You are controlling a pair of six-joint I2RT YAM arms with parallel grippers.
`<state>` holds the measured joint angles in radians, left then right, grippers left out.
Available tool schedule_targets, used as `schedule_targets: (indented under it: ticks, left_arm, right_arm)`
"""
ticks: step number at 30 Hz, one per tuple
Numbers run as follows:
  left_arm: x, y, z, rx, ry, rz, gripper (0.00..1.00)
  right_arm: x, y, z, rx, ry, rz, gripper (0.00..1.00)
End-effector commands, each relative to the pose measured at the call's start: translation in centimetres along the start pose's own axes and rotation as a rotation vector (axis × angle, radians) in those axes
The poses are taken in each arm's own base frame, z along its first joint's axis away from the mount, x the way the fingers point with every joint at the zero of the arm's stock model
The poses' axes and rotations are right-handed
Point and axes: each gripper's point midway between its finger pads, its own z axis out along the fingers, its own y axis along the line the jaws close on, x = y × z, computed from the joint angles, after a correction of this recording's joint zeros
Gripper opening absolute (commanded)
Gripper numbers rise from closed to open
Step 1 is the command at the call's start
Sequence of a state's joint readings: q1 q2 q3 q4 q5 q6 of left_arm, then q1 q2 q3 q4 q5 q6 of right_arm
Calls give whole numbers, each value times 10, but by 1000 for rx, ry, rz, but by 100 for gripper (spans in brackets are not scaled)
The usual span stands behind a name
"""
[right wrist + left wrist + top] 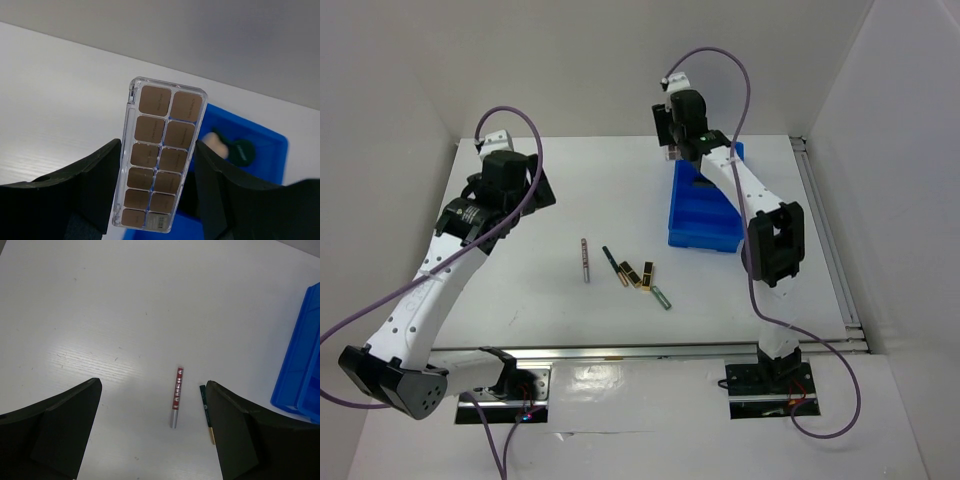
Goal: Organize the makeup
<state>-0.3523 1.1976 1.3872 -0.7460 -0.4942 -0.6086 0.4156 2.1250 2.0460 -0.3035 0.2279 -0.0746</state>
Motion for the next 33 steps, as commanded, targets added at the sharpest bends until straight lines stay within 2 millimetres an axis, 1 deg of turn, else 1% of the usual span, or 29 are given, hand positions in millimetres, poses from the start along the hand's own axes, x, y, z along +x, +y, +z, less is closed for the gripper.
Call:
schedule_targets:
  ticks: [1,2,3,4,5,6,8,9,11,12,13,14,16,17,18,19,20,21,22,23,24,25,27,29,30,32,33]
  left_arm:
    - [-13,-5,-4,22,-48,-27,99]
    - [-13,-5,-4,22,-48,-27,99]
    - [-13,-5,-4,22,-48,-27,99]
    - [-13,-5,-4,22,-48,-27,99]
    - [-13,-5,-4,22,-48,-27,99]
    - [-11,-4,-4,18,-41,-23,99]
    - [-11,-4,-4,17,-41,-23,99]
    - [-12,-2,-4,8,-46,-23,99]
    - [-10,-1,-4,3,-38,-18,99]
    - [-10,-1,-4,3,-38,-18,99]
    - [-10,-1,-4,3,-38,-18,99]
    - [-10,-1,-4,3,-38,-18,99]
    - [-10,-1,-4,3,-38,-18,99]
    - [-8,-2,-1,-1,-30,-22,99]
    - [-8,-2,-1,-1,-30,-22,99]
    - [-8,-2,-1,-1,-30,-22,99]
    - [-5,-4,2,3,-14,-17,99]
    - [-6,-6,5,2,-12,-15,99]
    - [-9,-9,3,15,-15,-20,99]
    - [-6,-9,7,9,-5,-14,99]
    - [-11,-11,4,15,-15,-20,99]
    - [-9,-12,8,10,-7,-15,99]
    - [-10,-11,6,10,-7,-15,99]
    - [-10,-12,6,10,-7,-24,99]
    - [-10,-12,6,10,-7,-24,99]
    - [-10,-12,6,10,-7,-24,99]
    - [-7,-11,7,6,0,-20,99]
  right_arm:
    - [-25,-33,-6,159,-124,-146,50]
    - [-22,-41,-5,195,-124,-222,50]
    - [-13,-50,0,257,-121,-250,49]
    - [-4,-53,5,281,-114,-281,49]
    - [-2,-58,4,305,-109,-331,49]
    - [9,-63,8,344,-105,-345,49]
    - [21,-70,11,369,-105,-376,49]
    - [30,-73,9,381,-96,-391,49]
    - [39,-88,11,405,-85,-393,49]
    - [40,-89,9,405,-82,-394,49]
    - [47,-98,8,419,-78,-389,49]
    - [52,-98,8,418,-75,-390,49]
    - [60,-116,4,449,-76,-376,49]
    - [65,-124,4,462,-70,-381,49]
    - [67,-124,4,464,-72,-388,49]
    - [75,-132,3,482,-60,-385,49]
    - [65,-134,2,496,-98,-385,49]
    - [73,-135,4,505,-86,-396,49]
    - [69,-143,2,525,-98,-410,49]
    - [73,-145,3,544,-105,-414,49]
    - [81,-150,7,550,-89,-416,49]
    - [81,-150,7,550,-89,-416,49]
    - [83,-150,9,552,-90,-424,49]
    - [91,-150,9,550,-86,-425,49]
    - [86,-150,6,553,-95,-422,49]
    - [98,-147,8,532,-75,-415,49]
    - [94,-148,6,535,-84,-411,49]
